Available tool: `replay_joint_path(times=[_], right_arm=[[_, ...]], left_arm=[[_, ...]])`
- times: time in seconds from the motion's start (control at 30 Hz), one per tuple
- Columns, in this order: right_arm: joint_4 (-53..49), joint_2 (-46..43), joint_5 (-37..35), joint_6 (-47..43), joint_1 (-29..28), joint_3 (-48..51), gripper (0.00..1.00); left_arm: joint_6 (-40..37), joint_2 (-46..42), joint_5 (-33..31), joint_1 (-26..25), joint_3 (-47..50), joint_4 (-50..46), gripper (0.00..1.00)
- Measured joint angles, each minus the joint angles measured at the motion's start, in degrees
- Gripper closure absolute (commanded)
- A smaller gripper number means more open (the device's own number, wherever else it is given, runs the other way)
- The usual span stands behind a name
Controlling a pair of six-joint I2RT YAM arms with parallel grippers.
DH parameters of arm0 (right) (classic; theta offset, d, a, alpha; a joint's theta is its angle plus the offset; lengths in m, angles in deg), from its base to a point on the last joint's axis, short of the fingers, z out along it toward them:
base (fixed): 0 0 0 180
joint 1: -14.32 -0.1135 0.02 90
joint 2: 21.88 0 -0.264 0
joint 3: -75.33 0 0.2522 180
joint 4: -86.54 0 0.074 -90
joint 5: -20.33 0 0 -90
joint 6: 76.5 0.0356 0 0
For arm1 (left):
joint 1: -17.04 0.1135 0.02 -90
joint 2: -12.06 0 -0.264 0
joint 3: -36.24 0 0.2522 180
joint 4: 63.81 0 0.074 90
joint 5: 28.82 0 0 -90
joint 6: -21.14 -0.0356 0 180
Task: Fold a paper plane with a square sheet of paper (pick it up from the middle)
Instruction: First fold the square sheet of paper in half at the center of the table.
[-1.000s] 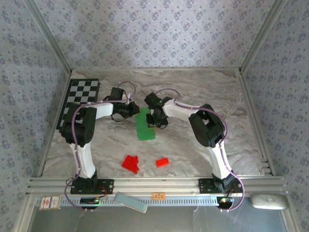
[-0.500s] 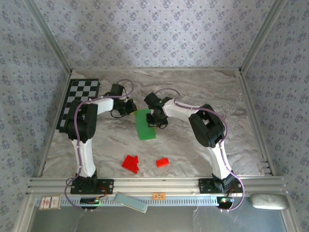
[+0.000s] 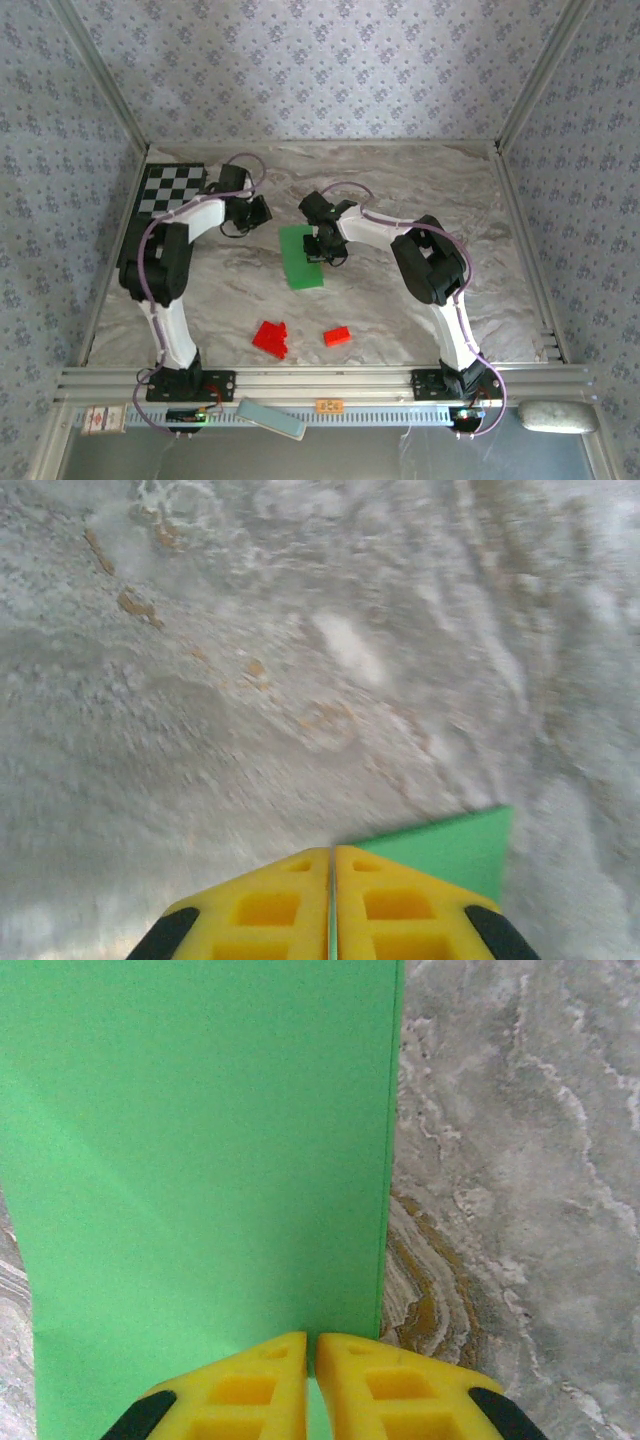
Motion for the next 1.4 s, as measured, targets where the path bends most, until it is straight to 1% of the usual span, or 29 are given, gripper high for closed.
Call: replay_joint_path(times=[0.13,0.2,0.33,0.43,0.67,0.83,0.93,1.07,1.27,1.4], right_arm=[[0.1,0.0,0.0,0.0,0.0,0.1,0.84],[0.1,0.0,0.0,0.0,0.0,0.1,0.84],[0.2,0.0,0.0,0.0,0.0,0.2,0.84],[0.3,0.0,0.0,0.0,0.0,0.3,0.85],[0.3,0.0,0.0,0.0,0.0,0.3,0.84],[0.3,0.0,0.1,0.0,0.0,0.3,0.85],[0.3,0.0,0.1,0.0,0.0,0.3,0.85],[0.4,-0.1,0.1,0.0,0.0,0.4,0.85],[0.5,-0.1,0.1,0.0,0.0,0.5,0.85],[0.5,-0.1,0.1,0.0,0.0,0.5,0.85]], left_arm=[[3.9,-8.3,1.2,-2.8,7.3,3.9,0.90],[6.6,-10.4,2.3,-4.7,11.4,6.8,0.90],[12.3,-10.9,4.2,-8.4,19.2,11.2,0.91],[15.1,-10.3,5.2,-9.4,22.3,12.7,0.91],[17.0,-7.2,5.4,-9.9,22.1,16.3,0.91],[15.3,-4.1,3.1,-9.8,17.0,15.2,0.91],[14.0,-3.4,1.5,-9.7,15.7,14.7,0.91],[13.2,-3.3,0.4,-9.4,17.9,15.9,0.91],[12.8,-3.5,2.7,-7.8,21.0,20.7,0.91],[11.3,-4.2,3.6,-5.7,21.4,20.1,0.90]])
